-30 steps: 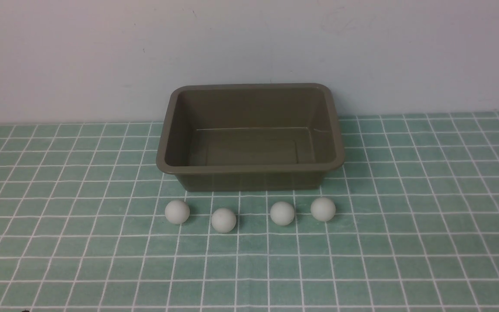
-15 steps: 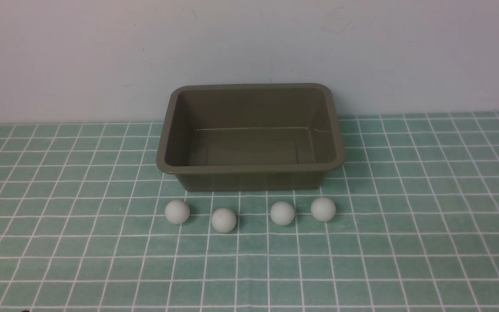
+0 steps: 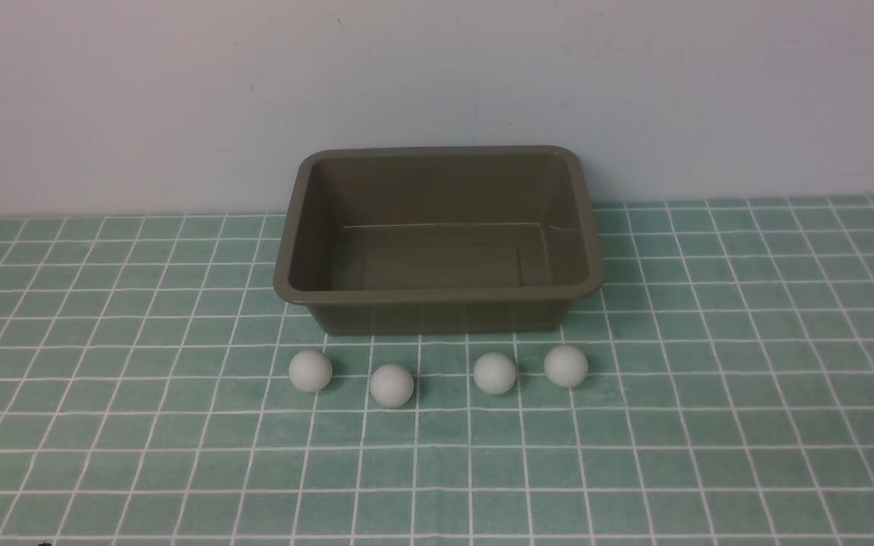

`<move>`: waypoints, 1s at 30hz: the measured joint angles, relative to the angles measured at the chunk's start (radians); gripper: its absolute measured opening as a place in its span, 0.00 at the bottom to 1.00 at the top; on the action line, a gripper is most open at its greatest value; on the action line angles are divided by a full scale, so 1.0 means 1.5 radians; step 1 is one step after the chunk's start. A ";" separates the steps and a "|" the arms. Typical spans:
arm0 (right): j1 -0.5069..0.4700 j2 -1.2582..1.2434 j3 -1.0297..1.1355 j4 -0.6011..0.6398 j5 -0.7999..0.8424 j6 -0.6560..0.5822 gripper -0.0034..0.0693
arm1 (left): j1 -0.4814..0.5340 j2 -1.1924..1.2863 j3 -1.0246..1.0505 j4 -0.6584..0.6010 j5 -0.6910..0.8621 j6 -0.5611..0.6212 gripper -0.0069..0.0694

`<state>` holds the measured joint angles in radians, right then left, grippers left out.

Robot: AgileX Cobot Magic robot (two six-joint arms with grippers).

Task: Put the table tennis balls in the box on the green coffee tablecloth.
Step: 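Reach for and grasp a ping pong ball on the table beside the basket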

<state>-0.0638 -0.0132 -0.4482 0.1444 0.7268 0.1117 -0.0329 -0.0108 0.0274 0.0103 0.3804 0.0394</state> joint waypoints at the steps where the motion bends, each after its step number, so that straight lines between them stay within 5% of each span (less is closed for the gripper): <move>1: 0.000 0.000 0.000 0.012 -0.005 -0.001 0.35 | 0.000 0.000 0.000 -0.001 0.000 0.000 0.69; 5: 0.000 0.000 0.000 0.047 -0.018 -0.009 0.35 | 0.000 0.000 0.001 -0.027 -0.021 -0.003 0.69; 15: 0.000 0.000 0.000 0.075 -0.019 -0.058 0.35 | 0.000 0.000 0.001 -0.245 -0.158 -0.013 0.69; 30: 0.000 0.000 0.000 0.076 -0.018 -0.066 0.35 | 0.000 0.000 0.001 -0.312 -0.210 -0.018 0.69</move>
<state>-0.0638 -0.0132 -0.4482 0.2587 0.6993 0.0122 -0.0329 -0.0108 0.0283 -0.4583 0.0654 0.0128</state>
